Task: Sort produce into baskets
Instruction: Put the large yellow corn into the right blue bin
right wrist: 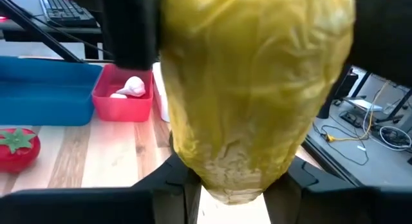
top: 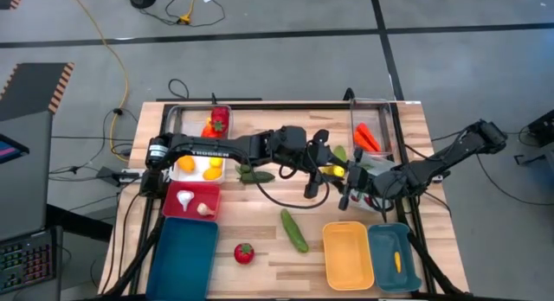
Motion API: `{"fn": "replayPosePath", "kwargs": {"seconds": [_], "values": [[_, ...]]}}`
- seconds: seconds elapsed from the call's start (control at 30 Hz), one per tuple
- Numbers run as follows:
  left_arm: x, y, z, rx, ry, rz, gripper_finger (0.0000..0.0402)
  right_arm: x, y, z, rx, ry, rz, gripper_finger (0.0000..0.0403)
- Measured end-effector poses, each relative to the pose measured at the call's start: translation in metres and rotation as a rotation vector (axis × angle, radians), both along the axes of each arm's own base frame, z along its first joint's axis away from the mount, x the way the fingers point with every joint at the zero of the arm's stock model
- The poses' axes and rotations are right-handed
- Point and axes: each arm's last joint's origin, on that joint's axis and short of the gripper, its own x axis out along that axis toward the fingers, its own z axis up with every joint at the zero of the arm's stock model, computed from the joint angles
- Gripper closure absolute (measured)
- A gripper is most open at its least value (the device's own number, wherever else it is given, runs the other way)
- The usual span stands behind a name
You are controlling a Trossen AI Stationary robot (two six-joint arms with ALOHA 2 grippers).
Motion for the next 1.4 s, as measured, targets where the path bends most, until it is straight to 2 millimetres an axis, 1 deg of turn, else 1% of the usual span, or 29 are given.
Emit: {"fn": "replayPosePath", "kwargs": {"seconds": [0.13, 0.2, 0.23, 0.37, 0.43, 0.53, 0.67, 0.77, 0.9, 1.0, 1.1, 1.17, 1.23, 1.4], "values": [[0.0, 0.0, 0.003, 0.012, 0.0, 0.018, 0.019, 0.0, 0.001, 0.0, 0.0, 0.001, 0.004, 0.0231], [-0.004, 0.002, 0.01, 0.022, 0.024, 0.024, 0.0179, -0.002, 0.002, 0.001, 0.0, 0.0, 0.015, 0.0222], [-0.007, 0.004, 0.017, 0.041, 0.035, 0.023, 0.0175, -0.003, 0.003, 0.001, 0.001, -0.002, 0.022, 0.0221], [-0.035, 0.014, 0.048, 0.119, 0.162, 0.016, 0.0167, -0.015, 0.008, 0.006, 0.027, -0.01, 0.061, 0.0231], [-0.051, 0.018, 0.058, 0.122, 0.252, 0.026, 0.0167, -0.022, 0.01, 0.008, 0.074, -0.014, 0.087, 0.024], [-0.07, 0.021, 0.064, 0.102, 0.348, 0.036, 0.0167, -0.036, 0.011, 0.009, 0.151, -0.007, 0.125, 0.0246], [-0.091, 0.018, 0.069, 0.096, 0.449, 0.025, 0.0167, -0.051, 0.012, 0.01, 0.263, 0.0, 0.17, 0.0245], [-0.103, 0.017, 0.062, 0.086, 0.581, 0.017, 0.0169, -0.061, 0.016, 0.011, 0.385, 0.017, 0.286, 0.0244], [-0.111, 0.017, 0.041, 0.038, 0.764, 0.026, 0.017, -0.071, 0.024, 0.015, 0.574, 0.051, 0.469, 0.0245], [-0.114, 0.016, 0.023, 0.005, 0.858, 0.043, 0.017, -0.076, 0.03, 0.015, 0.679, 0.086, 0.541, 0.0245], [-0.122, 0.016, 0.008, -0.025, 0.915, 0.071, 0.0171, -0.08, 0.034, 0.011, 0.783, 0.168, 0.582, 0.0245], [-0.131, 0.016, -0.001, -0.039, 0.938, 0.108, 0.0171, -0.084, 0.036, 0.006, 0.879, 0.252, 0.587, 0.0245], [-0.138, 0.017, -0.011, -0.058, 0.932, 0.165, 0.0171, -0.088, 0.037, 0.0, 1.009, 0.372, 0.57, 0.0245], [-0.155, 0.016, -0.033, -0.113, 0.861, 0.255, 0.0171, -0.099, 0.041, -0.012, 1.395, 0.746, 0.441, 0.0245]]}}
